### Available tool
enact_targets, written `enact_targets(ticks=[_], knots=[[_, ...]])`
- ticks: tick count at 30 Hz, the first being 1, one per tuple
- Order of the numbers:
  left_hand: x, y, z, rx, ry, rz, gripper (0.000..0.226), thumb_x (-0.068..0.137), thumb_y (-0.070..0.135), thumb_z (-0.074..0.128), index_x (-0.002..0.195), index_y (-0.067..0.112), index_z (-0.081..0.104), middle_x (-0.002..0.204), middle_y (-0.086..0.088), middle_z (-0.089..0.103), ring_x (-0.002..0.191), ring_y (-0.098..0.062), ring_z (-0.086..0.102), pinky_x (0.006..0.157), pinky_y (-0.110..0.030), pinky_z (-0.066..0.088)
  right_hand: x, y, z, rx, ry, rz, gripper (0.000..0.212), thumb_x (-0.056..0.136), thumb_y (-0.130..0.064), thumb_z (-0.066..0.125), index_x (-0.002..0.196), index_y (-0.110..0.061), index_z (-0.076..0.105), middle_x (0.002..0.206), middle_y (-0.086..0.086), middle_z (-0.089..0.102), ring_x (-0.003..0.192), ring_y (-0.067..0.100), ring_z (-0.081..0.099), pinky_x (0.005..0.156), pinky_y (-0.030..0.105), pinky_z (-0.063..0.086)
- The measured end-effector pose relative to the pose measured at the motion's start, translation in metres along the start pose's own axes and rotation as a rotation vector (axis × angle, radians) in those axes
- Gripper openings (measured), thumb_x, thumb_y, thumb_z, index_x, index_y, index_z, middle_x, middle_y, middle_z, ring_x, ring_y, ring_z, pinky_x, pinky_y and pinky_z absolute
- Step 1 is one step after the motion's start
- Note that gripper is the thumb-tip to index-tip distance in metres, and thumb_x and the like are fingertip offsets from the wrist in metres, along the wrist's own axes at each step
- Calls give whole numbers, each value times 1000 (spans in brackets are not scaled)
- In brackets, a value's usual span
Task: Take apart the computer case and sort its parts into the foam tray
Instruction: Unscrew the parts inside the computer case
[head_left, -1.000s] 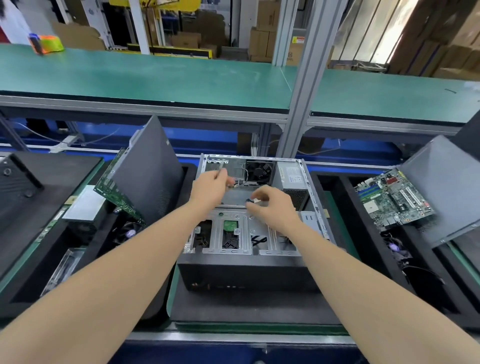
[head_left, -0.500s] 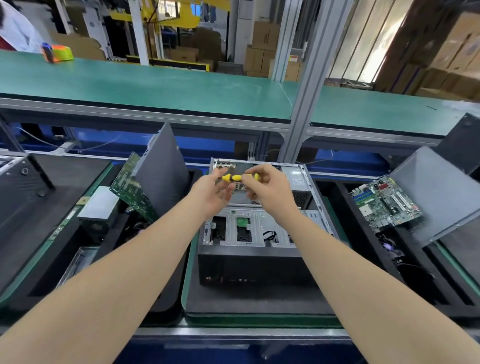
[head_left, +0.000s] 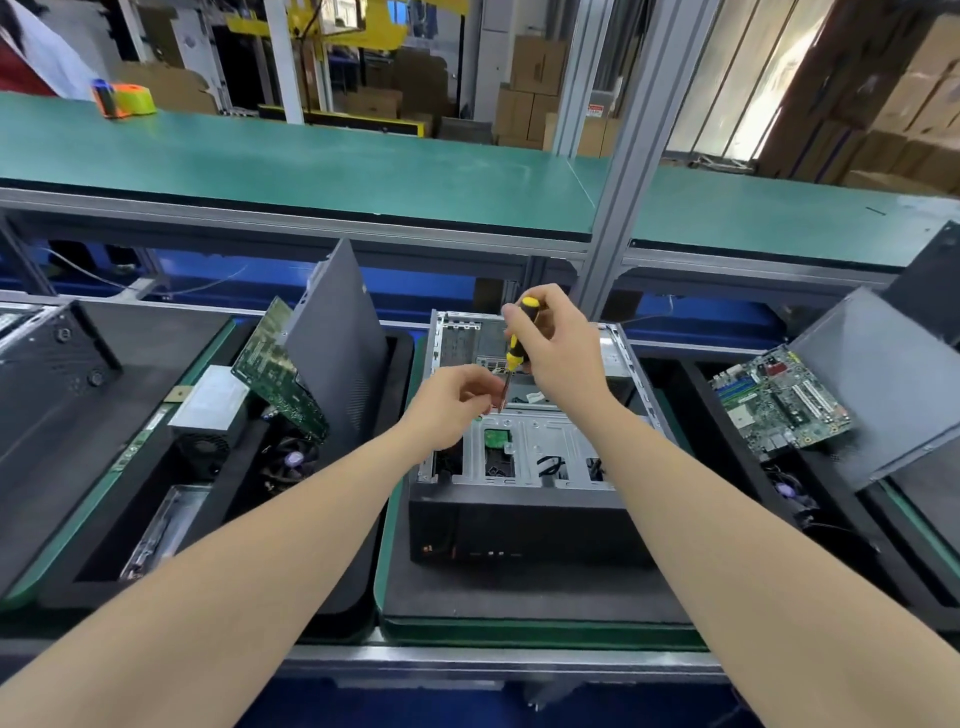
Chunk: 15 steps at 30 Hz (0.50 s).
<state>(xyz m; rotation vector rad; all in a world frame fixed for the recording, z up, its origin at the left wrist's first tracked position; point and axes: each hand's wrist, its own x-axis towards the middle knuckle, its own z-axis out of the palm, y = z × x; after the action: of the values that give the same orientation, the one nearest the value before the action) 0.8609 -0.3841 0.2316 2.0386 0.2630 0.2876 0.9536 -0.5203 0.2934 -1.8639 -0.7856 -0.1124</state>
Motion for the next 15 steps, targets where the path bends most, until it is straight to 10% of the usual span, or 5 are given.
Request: enact_targets(ticks=[8,15], knots=[[17,-10,23,148,-51,-22,46,101,-4,38,114,29,67,101,16,74,109,-5,66,103,-36,51,9,32,-5,-41,-95,-2,19,103,-43,65,106,-26,56,85,3,73,77,18,74,74,52,62],[21,-22,31,227,26,-26,55,95,-11,39,109,35,66,98,17,74,100,5,63,82,-23,49,13,47,-4,-8,-168,-16,17,103,-39,65,106,-26,54,86,2,72,78,19,74,76,52,62]])
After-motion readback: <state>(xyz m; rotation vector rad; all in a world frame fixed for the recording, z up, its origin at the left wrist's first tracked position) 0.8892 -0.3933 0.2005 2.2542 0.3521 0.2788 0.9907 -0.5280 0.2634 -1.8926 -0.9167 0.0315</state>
